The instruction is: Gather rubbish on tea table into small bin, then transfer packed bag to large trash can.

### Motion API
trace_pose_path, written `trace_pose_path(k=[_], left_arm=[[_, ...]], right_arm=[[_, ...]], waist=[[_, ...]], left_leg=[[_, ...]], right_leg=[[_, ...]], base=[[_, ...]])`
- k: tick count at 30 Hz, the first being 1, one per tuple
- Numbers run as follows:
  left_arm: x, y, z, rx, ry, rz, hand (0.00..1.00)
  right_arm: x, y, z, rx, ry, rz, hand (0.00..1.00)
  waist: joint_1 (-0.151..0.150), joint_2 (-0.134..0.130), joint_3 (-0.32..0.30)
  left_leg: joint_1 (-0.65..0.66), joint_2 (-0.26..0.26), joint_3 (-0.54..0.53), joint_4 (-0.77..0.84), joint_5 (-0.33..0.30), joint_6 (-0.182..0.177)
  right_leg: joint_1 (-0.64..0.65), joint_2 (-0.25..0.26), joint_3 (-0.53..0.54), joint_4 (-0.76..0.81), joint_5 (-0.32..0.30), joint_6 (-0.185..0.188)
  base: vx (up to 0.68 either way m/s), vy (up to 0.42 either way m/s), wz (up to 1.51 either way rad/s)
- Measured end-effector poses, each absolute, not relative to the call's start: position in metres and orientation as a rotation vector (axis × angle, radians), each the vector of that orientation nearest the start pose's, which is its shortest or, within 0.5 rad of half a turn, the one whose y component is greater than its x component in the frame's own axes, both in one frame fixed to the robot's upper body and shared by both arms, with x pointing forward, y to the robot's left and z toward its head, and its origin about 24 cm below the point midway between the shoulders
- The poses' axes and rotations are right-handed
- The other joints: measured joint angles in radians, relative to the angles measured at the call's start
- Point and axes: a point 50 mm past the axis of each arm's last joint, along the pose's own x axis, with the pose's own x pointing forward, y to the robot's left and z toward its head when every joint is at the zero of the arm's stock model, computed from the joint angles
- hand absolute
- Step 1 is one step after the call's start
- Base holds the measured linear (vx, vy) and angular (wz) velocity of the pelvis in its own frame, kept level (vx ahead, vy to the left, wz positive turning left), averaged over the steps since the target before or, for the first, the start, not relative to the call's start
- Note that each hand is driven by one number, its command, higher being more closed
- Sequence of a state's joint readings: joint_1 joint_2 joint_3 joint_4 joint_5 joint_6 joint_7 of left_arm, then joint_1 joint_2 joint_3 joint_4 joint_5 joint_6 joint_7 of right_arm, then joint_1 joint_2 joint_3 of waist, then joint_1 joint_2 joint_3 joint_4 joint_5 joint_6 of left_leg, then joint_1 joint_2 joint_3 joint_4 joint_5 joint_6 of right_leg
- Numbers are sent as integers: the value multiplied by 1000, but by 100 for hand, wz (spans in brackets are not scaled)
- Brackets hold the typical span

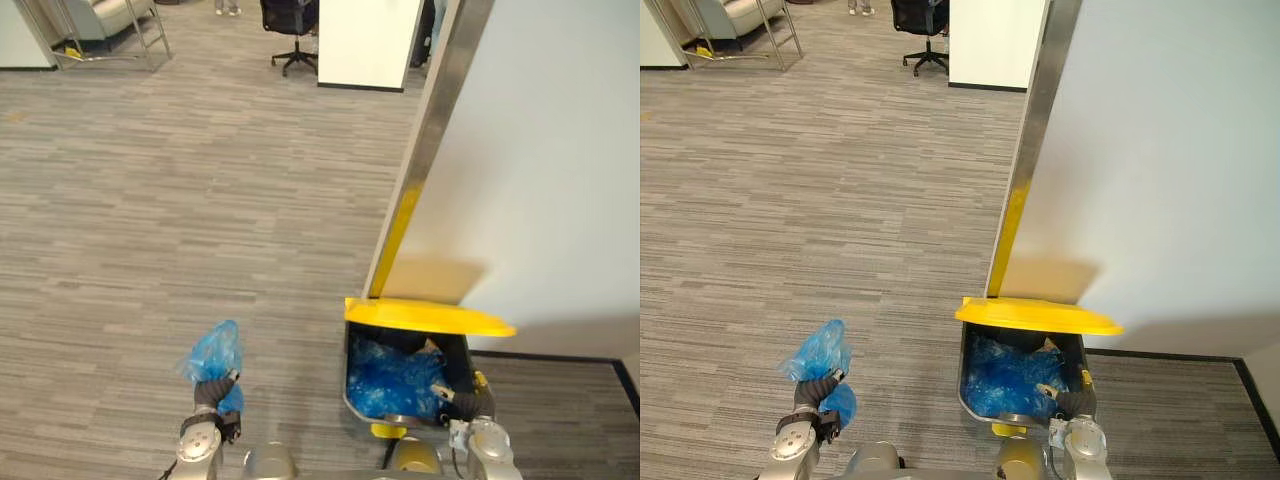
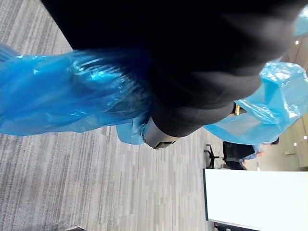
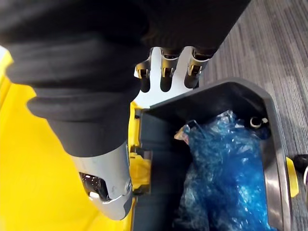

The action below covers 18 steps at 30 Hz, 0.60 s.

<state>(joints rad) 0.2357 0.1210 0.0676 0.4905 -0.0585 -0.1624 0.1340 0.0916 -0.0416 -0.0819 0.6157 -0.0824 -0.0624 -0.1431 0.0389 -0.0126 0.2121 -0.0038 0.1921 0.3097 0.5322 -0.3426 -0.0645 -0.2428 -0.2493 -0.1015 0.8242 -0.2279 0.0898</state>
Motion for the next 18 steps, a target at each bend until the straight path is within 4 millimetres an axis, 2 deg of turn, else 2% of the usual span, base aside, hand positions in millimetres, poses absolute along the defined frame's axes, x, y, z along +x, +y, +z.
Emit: trace_pose_path(k=[1, 2, 3, 4, 5, 6, 7, 8, 11, 14, 16, 18], left_arm=[[148, 216, -90, 94, 546, 286, 100], [148, 217, -89, 102, 545, 279, 100], [147, 211, -91, 96, 552, 261, 100], [147, 202, -93, 69, 558, 245, 100], [144, 197, -95, 50, 565, 241, 100], [142, 196, -96, 44, 570, 238, 100], [142, 197, -95, 41, 568, 240, 100], [145, 195, -95, 34, 563, 230, 100], [146, 187, -95, 26, 563, 193, 100], [147, 185, -94, 17, 552, 174, 100], [147, 179, -94, 14, 549, 143, 100], [146, 178, -95, 12, 549, 132, 100]], right_arm=[[177, -185, -101, -144, 632, -189, 0], [180, -183, -100, -145, 624, -176, 0], [187, -179, -97, -157, 606, -153, 0], [201, -183, -90, -184, 575, -144, 0], [219, -183, -83, -208, 539, -124, 0], [239, -179, -72, -231, 491, -101, 0], [262, -174, -57, -250, 426, -82, 0], [274, -171, -47, -246, 379, -77, 0], [280, -181, -39, -230, 343, -127, 0], [280, -191, -38, -232, 348, -159, 0], [282, -201, -36, -255, 349, -177, 0], [284, -203, -35, -259, 351, -181, 0]], waist=[[3, -11, -7], [2, -29, -17], [2, -27, -25], [7, 13, -30], [18, 46, -41], [36, 62, -53], [49, 66, -53], [54, 72, -51], [53, 86, -49], [51, 87, -47], [52, 94, -45], [54, 100, -41]], left_leg=[[-7, -3, -22, -1, 9, -16], [-17, -8, -40, 2, 14, -28], [-53, -22, -86, -12, 30, -50], [-75, -12, -126, -40, 41, -58], [-87, -5, -137, -85, 59, -49], [-98, 1, -130, -130, 94, -45], [-104, 2, -129, -184, 145, -43], [-90, 0, -130, -221, 185, -59], [-65, -3, -153, -260, 214, -63], [-49, -21, -177, -314, 264, -59], [-45, -40, -178, -374, 327, -50], [-33, -43, -178, -402, 349, -46]], right_leg=[[18, 1, 3, 55, -47, 4], [33, 3, 1, 21, -74, 15], [92, 25, -29, -123, -154, 11], [96, 65, -44, -189, -123, -10], [86, 99, -38, -247, -92, -16], [55, 127, -19, -285, -59, -27], [30, 144, -10, -314, -35, -38], [33, 145, -20, -332, -17, -50], [88, 141, -68, -376, -8, -53], [137, 130, -115, -429, 9, -48], [155, 123, -139, -486, 42, -44], [179, 124, -147, -526, 62, -45]], base=[[-26, -244, 36], [-21, -306, 56], [-15, -248, 46], [-42, -233, 20], [-53, -122, -44], [-61, -99, -69], [19, -118, -46], [60, -95, -5], [71, -41, 41], [70, 1, 48], [27, 2, 33], [-2, 41, 15]])
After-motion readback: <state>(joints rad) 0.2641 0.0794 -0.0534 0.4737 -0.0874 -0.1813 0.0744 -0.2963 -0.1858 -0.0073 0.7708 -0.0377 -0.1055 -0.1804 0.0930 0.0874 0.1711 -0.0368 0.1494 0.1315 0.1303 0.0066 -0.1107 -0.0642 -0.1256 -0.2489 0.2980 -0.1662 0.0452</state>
